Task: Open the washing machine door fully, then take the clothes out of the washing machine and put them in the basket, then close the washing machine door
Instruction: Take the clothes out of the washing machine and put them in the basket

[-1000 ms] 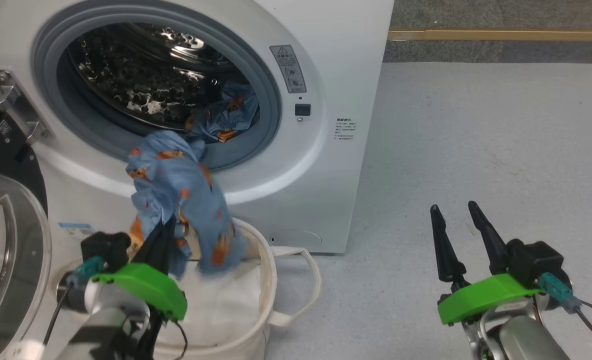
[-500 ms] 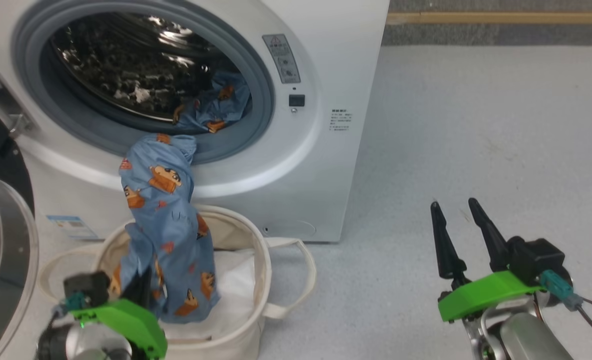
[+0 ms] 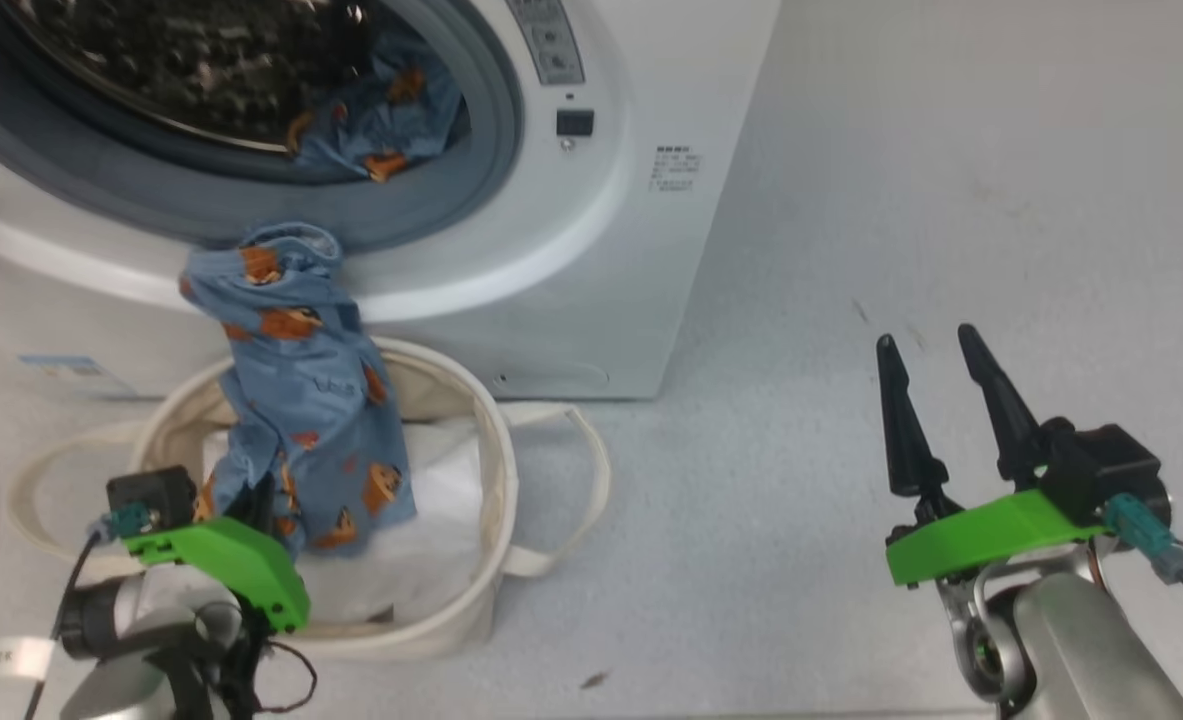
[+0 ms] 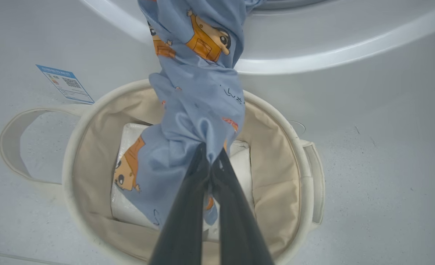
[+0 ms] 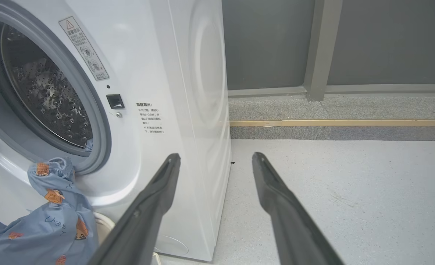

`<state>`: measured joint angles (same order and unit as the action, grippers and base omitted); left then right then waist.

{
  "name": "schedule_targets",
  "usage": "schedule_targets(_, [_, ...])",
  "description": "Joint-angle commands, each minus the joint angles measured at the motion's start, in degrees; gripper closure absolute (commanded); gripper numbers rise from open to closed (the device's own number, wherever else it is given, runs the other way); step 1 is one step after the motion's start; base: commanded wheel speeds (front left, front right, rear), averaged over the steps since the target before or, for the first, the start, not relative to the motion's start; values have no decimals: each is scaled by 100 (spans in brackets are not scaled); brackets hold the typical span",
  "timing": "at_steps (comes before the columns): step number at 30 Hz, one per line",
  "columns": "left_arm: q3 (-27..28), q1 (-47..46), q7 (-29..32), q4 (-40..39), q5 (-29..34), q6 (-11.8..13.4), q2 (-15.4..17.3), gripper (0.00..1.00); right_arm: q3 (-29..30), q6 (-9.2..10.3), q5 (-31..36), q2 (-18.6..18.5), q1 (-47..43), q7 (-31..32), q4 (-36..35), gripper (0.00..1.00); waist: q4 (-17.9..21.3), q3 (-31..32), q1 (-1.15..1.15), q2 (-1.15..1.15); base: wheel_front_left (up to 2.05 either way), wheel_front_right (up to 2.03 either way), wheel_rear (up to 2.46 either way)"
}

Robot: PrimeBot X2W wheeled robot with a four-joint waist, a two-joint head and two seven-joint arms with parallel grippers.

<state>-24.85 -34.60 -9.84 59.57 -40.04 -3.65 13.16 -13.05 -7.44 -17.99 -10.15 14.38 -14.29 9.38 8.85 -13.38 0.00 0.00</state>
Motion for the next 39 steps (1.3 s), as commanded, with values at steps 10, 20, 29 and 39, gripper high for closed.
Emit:
schedule_targets(10, [199, -776, 417, 1257, -260, -276, 61, 100, 90, -5, 232, 73, 326, -71, -464, 0, 331, -942, 0, 0, 0, 0, 0])
schedule_targets(20, [202, -1256, 254, 1409, -281, -182, 234, 100, 283, -5, 418, 202, 415, -71, -732, 0, 341, -1577, 0, 0, 0, 0, 0])
schedule_targets(29, [112, -1193, 215, 1434, -215, 35, 350, 0, 255, -5, 453, 319, 508, -71, -735, 0, 414, -1507, 0, 0, 0, 0, 0])
schedule_targets(39, [65, -1005, -392, 1435, -129, 139, 438, 0, 193, -5, 354, 375, 424, -71, -425, 0, 367, -774, 0, 0, 0, 0, 0])
